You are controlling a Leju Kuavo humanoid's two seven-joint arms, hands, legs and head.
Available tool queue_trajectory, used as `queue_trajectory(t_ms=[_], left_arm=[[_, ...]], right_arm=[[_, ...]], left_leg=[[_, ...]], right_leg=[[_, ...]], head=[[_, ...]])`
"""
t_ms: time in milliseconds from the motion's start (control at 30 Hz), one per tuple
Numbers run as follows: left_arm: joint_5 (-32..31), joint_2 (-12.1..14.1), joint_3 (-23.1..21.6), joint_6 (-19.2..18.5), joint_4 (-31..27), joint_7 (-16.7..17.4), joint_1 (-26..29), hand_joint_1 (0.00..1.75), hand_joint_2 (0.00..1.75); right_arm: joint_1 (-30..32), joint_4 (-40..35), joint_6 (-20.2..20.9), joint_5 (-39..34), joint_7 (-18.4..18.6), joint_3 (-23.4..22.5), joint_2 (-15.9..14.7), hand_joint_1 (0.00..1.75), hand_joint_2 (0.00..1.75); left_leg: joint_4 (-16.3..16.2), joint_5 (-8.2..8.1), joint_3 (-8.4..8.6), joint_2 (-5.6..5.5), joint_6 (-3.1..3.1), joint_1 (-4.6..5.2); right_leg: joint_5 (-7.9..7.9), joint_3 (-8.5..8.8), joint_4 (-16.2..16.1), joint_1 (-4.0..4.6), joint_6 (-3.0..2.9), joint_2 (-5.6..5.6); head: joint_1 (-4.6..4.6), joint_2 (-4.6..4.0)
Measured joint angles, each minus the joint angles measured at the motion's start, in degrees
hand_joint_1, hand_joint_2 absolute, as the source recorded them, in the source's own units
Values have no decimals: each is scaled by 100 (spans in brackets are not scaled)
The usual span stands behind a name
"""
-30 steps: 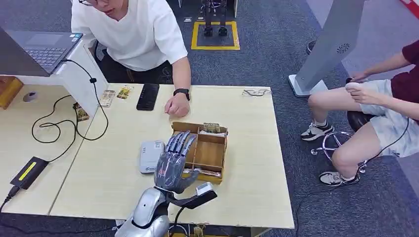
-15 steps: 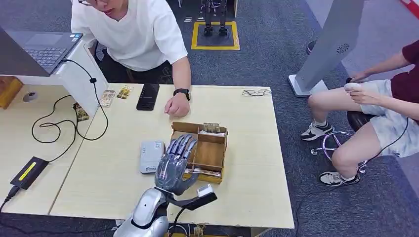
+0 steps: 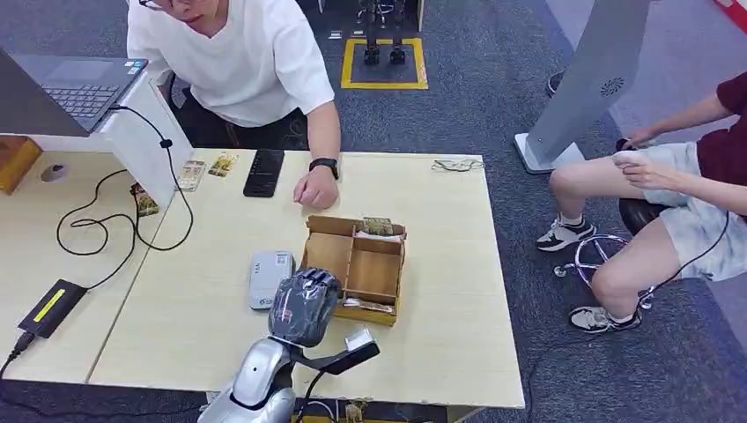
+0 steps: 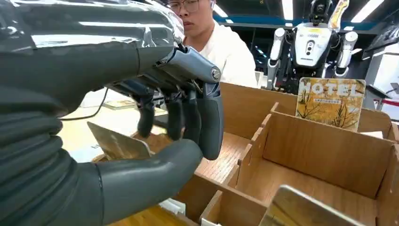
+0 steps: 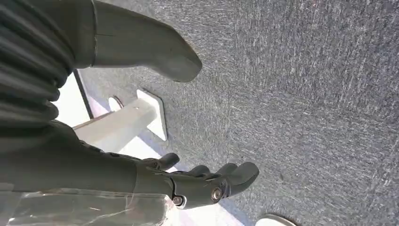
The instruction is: Pass the card to the sensor for recognition and then transmit it.
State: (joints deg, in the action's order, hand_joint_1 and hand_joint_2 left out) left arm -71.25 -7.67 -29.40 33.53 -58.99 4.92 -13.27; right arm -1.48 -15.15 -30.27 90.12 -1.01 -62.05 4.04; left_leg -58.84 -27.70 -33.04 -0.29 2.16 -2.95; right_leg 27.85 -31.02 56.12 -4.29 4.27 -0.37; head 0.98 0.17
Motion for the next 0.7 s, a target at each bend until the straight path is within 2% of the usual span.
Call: queue_trajectory(t_ms=[533, 700], left_arm=[[17, 4, 17, 61, 52, -118, 9, 175, 175], [101, 4, 28, 309, 50, -293, 12, 175, 175]], right_arm=[[2, 7, -17, 0, -2, 50, -2, 0, 175], [1, 7, -24, -2, -33, 59, -4, 0, 175]], left_leg=[[0, 0, 0, 0, 0, 0], [0, 0, 0, 0, 0, 0]], right_leg=[[0, 0, 0, 0, 0, 0], [0, 0, 0, 0, 0, 0]], head=[[0, 0], [0, 0]])
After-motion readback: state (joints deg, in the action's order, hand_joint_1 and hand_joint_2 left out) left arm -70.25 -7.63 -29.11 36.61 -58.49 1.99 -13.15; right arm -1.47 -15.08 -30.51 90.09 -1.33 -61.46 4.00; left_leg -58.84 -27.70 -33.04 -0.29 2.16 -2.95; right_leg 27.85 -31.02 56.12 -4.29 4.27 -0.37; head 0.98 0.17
